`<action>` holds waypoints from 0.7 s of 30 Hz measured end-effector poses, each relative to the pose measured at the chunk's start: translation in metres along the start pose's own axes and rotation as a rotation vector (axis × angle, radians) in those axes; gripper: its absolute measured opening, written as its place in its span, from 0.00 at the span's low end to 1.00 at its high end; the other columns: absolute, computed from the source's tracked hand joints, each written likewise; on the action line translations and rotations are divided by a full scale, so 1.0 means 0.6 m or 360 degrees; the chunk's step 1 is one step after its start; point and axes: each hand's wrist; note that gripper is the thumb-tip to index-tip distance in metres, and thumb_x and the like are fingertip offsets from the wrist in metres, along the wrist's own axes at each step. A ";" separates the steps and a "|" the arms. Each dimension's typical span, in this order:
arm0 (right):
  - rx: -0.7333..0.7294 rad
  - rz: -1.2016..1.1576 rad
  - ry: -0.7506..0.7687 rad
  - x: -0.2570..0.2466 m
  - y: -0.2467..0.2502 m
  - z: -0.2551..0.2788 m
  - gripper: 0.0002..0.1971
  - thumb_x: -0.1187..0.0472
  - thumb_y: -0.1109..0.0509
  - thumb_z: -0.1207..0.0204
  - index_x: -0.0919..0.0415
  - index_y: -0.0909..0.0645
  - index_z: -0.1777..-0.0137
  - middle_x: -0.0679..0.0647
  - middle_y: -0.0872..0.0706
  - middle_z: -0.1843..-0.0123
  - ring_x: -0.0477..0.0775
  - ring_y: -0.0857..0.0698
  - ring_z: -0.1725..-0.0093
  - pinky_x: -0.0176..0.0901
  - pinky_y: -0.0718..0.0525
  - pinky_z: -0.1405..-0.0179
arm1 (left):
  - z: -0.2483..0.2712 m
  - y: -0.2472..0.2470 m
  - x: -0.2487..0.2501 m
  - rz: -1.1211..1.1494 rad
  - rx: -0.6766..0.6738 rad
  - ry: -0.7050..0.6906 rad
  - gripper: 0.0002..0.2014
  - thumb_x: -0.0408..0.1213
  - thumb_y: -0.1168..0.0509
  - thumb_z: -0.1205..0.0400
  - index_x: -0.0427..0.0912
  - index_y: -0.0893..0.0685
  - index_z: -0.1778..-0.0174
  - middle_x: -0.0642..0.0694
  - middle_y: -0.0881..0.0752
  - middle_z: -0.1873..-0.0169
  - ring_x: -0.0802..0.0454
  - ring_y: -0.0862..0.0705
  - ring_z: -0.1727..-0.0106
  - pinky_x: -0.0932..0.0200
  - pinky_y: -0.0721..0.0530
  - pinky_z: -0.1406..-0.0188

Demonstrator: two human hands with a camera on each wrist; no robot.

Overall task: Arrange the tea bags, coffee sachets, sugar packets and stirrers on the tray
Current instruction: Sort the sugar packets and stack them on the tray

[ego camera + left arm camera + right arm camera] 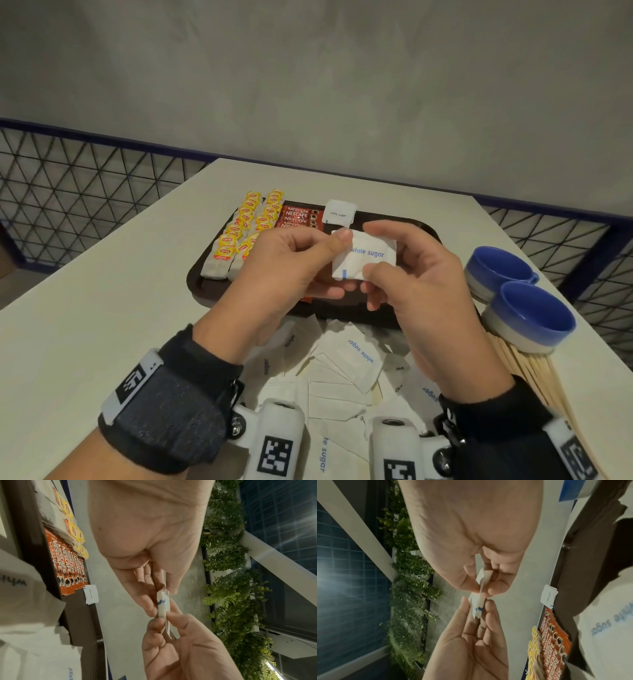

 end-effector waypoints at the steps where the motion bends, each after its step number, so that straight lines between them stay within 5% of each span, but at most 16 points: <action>1: 0.0012 0.0007 0.0006 0.001 0.001 0.000 0.22 0.75 0.29 0.22 0.46 0.14 0.40 0.46 0.09 0.52 0.51 0.10 0.61 0.40 0.10 0.67 | 0.000 0.001 0.001 0.0020 -0.0016 -0.0001 0.08 0.42 0.24 0.21 0.42 0.08 0.61 0.39 0.05 0.60 0.40 0.05 0.60 0.56 0.07 0.61; 6: 0.0092 -0.0080 -0.0058 -0.003 0.007 -0.004 0.19 0.71 0.28 0.19 0.47 0.15 0.36 0.41 0.08 0.52 0.52 0.07 0.55 0.45 0.08 0.63 | 0.000 0.002 0.001 0.0041 -0.0059 0.0001 0.03 0.31 0.24 0.22 0.36 0.09 0.55 0.41 0.06 0.61 0.44 0.06 0.60 0.58 0.06 0.59; 12: 0.0172 -0.0039 -0.0231 -0.004 0.029 -0.012 0.07 0.59 0.26 0.19 0.50 0.11 0.44 0.46 0.05 0.53 0.52 0.07 0.50 0.52 0.08 0.50 | 0.003 0.004 0.005 0.0002 -0.0069 0.0001 0.05 0.36 0.23 0.28 0.41 0.07 0.59 0.41 0.05 0.56 0.43 0.05 0.58 0.57 0.06 0.57; 21: 0.0237 -0.0025 -0.0212 -0.009 0.022 -0.005 0.06 0.57 0.26 0.20 0.56 0.10 0.48 0.53 0.06 0.55 0.50 0.15 0.62 0.45 0.16 0.62 | 0.005 0.007 0.009 -0.0063 -0.0092 0.0002 0.04 0.33 0.24 0.23 0.39 0.08 0.53 0.43 0.04 0.51 0.44 0.05 0.55 0.60 0.07 0.58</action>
Point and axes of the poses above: each hand's wrist, its own z-axis away from the middle knuckle, its own y-axis out of the back of the hand, x = y × z
